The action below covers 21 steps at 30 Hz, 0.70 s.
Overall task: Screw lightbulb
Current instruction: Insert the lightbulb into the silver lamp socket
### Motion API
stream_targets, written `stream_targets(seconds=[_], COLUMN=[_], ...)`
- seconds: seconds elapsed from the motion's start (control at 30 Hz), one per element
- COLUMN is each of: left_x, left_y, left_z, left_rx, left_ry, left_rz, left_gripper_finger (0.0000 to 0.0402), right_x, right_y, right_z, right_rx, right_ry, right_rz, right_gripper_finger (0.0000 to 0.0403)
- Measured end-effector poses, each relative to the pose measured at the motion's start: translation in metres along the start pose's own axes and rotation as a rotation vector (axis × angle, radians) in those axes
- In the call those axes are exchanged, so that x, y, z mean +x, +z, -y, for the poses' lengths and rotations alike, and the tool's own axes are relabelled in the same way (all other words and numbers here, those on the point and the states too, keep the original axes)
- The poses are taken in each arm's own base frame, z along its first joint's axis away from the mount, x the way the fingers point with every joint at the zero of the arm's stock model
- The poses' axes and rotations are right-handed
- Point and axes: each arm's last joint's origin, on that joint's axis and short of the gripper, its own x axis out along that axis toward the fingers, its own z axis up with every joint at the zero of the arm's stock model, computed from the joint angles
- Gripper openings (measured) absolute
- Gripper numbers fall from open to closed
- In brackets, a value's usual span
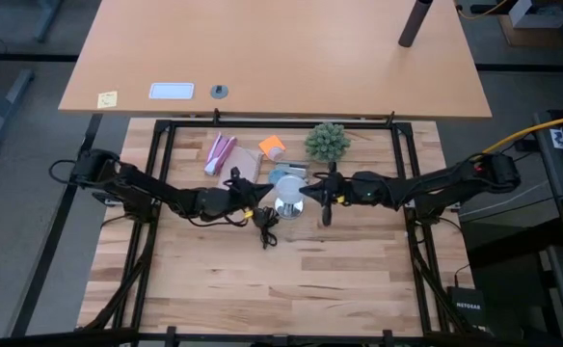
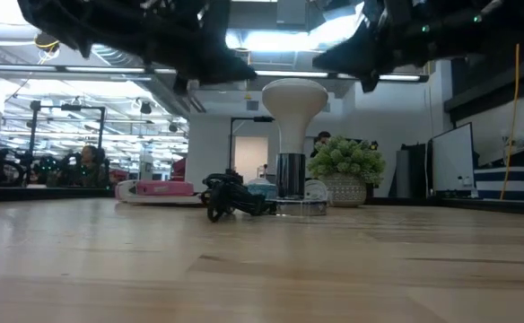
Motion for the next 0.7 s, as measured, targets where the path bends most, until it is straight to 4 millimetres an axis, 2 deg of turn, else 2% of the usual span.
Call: stream_targets(seconds=[0.17,0.3,0.5,0.7], left_x=[-0.016,-0.026,-0.034,-0.027], left_y=[0.02,0.022,0.015,-0.003], left_z=[0.006,0.015,0.028,0.032], left_rx=[-0.018,-0.023,-0.023,-0.046], left_ry=[-0.048,-0.098,-0.149,-0.154], left_rz=[0.061,0.069,0.044,-0.01], left_gripper_finger=[0.0,0.0,0.0,0.0], right_x=[-0.014,-0.024,-0.022,-0.011], right_y=[0.017,0.025,0.014,0.001], right_z=[0.001,0.004,0.006,0.006], right_rx=[-0.053,-0.103,-0.126,-0.115], right_ry=[-0.021,-0.107,-0.157,-0.16], right_rz=[0.07,0.075,-0.021,-0.074], right_gripper_finger=[0.0016,0.0016,0.0016,0.0016])
